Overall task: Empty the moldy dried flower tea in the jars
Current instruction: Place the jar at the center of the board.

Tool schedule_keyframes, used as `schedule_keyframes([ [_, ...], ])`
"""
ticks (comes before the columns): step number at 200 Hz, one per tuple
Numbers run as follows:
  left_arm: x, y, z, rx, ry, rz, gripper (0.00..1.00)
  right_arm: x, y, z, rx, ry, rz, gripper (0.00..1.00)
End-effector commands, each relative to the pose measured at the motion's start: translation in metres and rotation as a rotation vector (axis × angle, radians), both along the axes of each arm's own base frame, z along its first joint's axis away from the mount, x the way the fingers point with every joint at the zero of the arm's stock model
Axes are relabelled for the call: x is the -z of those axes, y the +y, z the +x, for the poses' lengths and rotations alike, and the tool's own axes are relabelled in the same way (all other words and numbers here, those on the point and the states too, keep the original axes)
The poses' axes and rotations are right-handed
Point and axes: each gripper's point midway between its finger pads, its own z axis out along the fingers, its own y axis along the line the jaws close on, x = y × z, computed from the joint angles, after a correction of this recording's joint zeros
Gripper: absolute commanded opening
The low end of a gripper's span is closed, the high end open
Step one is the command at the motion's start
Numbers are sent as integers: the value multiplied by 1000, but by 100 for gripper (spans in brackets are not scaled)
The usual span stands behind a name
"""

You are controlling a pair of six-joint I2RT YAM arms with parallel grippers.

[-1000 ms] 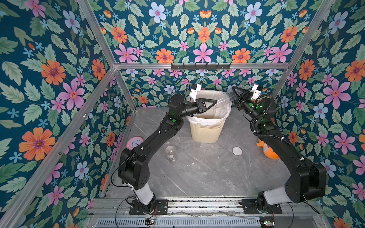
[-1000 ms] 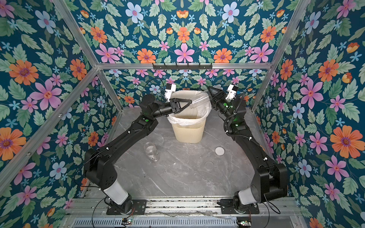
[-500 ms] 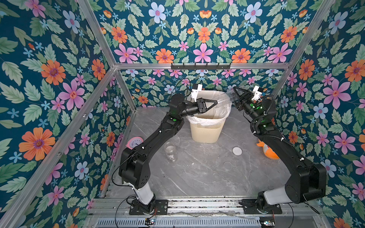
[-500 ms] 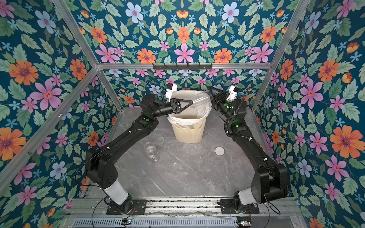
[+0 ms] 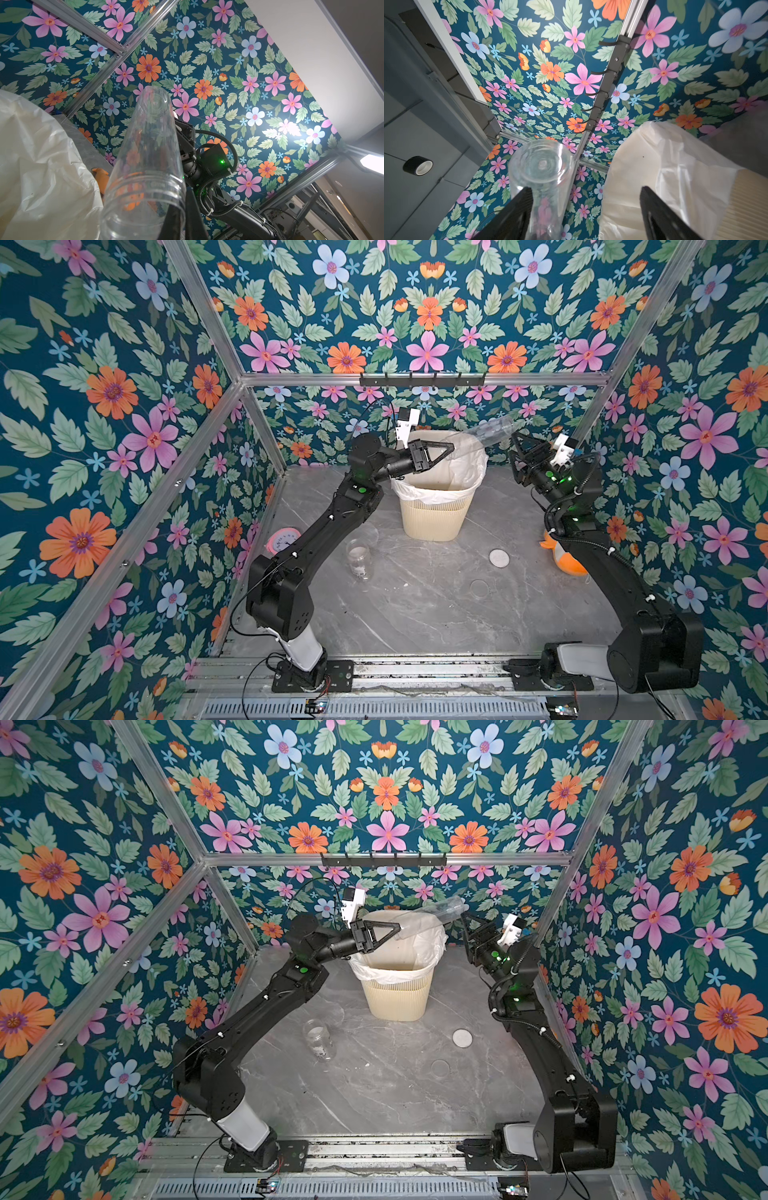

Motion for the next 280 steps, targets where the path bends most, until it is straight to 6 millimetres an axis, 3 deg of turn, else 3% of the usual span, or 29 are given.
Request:
schedule_keyframes([
  [1,-2,1,-15,36,-57,45,0,-1,-12,-9,33,-11,-47,82],
  [19,10,-1,-27,51,-54,111,0,1,-31,-18,93,4,-95,83],
  [48,50,-2,-39,15,-13,299,0,0,-51,-39,171,36,-230,84],
  [100,125,3,-70,-1,42,642,0,14,-59,-61,222,107,-425,85],
  [150,177,36,-101,0,156,897,0,41,-55,-70,171,189,-550,85],
  [172,207,67,-114,-37,251,1076,0,59,-53,-76,151,228,-587,85],
  [221,230,100,-131,-49,315,1355,0,85,-45,-84,112,275,-641,85],
  [280,253,89,-169,146,284,1569,0,103,-33,-81,63,283,-643,85],
])
